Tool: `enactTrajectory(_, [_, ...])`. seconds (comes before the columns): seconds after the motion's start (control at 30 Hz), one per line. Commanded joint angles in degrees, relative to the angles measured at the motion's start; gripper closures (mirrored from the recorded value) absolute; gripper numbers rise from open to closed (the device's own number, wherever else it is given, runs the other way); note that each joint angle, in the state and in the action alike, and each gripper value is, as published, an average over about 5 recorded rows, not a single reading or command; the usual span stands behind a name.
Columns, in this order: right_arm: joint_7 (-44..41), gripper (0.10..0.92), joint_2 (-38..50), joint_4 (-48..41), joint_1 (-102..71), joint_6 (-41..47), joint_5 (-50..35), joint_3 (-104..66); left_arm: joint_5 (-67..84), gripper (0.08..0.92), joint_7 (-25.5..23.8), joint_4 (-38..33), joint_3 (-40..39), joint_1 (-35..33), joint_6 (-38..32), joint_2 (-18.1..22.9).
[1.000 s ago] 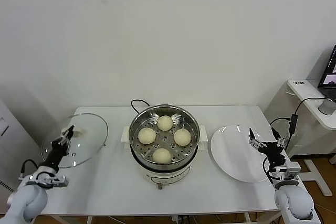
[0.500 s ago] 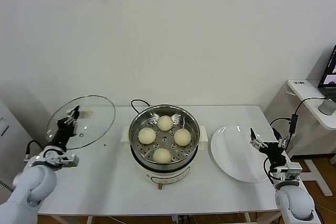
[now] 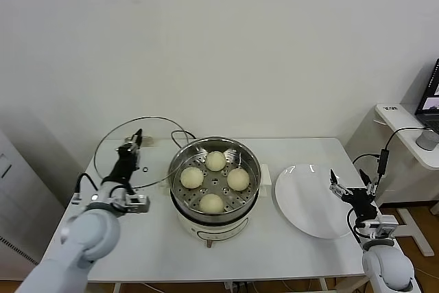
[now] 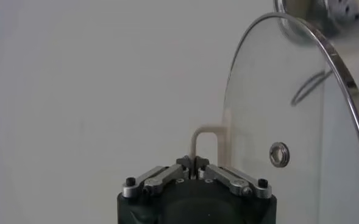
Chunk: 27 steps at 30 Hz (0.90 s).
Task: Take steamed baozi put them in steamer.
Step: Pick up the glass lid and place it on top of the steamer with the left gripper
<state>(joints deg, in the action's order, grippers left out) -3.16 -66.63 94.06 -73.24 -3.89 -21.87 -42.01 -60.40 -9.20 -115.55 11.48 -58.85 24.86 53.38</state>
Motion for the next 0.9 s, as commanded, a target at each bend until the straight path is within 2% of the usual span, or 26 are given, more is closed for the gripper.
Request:
enactTrajectory(0.03, [-0.11, 0.203, 0.06, 0.04, -0.01, -0.14, -0.20, -0.16, -9.83, 0.899, -4.61, -3.46, -15.62, 6.73, 11.91, 4.03])
enactTrajectory(0.47, [-0.29, 0.203, -0.24, -0.12, -0.33, -0.34, -0.04, -0.06, -11.66, 0.899, -3.27, -0.08, -21.61, 7.73, 12.14, 10.66])
enactTrajectory(0.9, [-0.49, 0.203, -0.20, 0.17, -0.89, -0.42, -0.08, -0.48, -9.99, 0.899, -0.13, 5.52, -23.83, 10.15, 7.47, 11.69])
